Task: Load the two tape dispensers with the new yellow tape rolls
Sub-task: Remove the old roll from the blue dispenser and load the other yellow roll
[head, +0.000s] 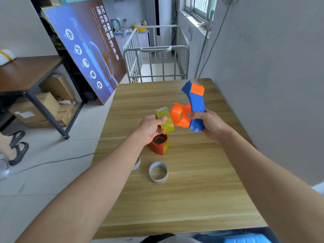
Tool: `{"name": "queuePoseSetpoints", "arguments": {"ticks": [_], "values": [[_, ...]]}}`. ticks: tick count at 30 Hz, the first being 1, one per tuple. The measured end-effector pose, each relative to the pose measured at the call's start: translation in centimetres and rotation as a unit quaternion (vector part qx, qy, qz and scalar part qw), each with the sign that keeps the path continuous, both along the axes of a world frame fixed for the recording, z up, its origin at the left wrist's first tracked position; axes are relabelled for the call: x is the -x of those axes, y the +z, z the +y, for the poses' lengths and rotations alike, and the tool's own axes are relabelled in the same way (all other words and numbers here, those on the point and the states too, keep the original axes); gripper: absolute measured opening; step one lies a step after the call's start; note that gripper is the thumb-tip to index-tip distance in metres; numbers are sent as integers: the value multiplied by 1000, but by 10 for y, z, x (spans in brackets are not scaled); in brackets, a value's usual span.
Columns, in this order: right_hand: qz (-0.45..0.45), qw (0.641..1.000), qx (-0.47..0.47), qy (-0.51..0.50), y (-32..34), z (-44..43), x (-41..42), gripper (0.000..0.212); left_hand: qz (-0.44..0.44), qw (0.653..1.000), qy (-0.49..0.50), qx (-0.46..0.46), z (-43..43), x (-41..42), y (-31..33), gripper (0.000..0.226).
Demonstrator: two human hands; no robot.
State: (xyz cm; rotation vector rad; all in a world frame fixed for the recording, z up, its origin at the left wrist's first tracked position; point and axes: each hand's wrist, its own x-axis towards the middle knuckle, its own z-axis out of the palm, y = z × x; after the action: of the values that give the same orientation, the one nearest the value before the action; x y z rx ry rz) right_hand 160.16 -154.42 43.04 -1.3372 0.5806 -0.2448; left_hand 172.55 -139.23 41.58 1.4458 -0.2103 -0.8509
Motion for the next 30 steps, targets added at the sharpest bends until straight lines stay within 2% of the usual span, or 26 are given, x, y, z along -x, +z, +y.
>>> {"name": "queuePoseSetpoints", "arguments": {"ticks": [3,5,9,14,16,19,21,23,27,28,30], "values": [[11,1000,23,5,0,5,-9,49,3,1000,-3,24,5,-7,8,6],[12,999,42,12,1,9,-14,43,0,1000,5,25,7,-12,13,4],[10,997,60,41,3,18,-22,32,3,999,38,21,11,-21,22,20],[12,994,94,60,5,29,-32,38,57,995,66,54,19,-32,30,16],[15,993,106,55,5,33,-37,34,79,992,55,76,22,-35,32,13],[19,992,117,42,8,35,-41,28,103,989,67,88,26,-38,32,22],[27,990,126,50,11,38,-42,28,112,987,75,85,27,-40,31,16],[40,986,143,71,14,42,-45,29,113,988,73,72,29,-42,32,9],[40,987,139,71,17,52,-53,36,85,993,73,32,27,-40,35,15],[35,990,124,62,16,54,-55,39,53,995,82,-6,25,-40,36,23],[20,996,83,40,13,57,-57,39,-27,989,102,-108,24,-41,36,53]]}}
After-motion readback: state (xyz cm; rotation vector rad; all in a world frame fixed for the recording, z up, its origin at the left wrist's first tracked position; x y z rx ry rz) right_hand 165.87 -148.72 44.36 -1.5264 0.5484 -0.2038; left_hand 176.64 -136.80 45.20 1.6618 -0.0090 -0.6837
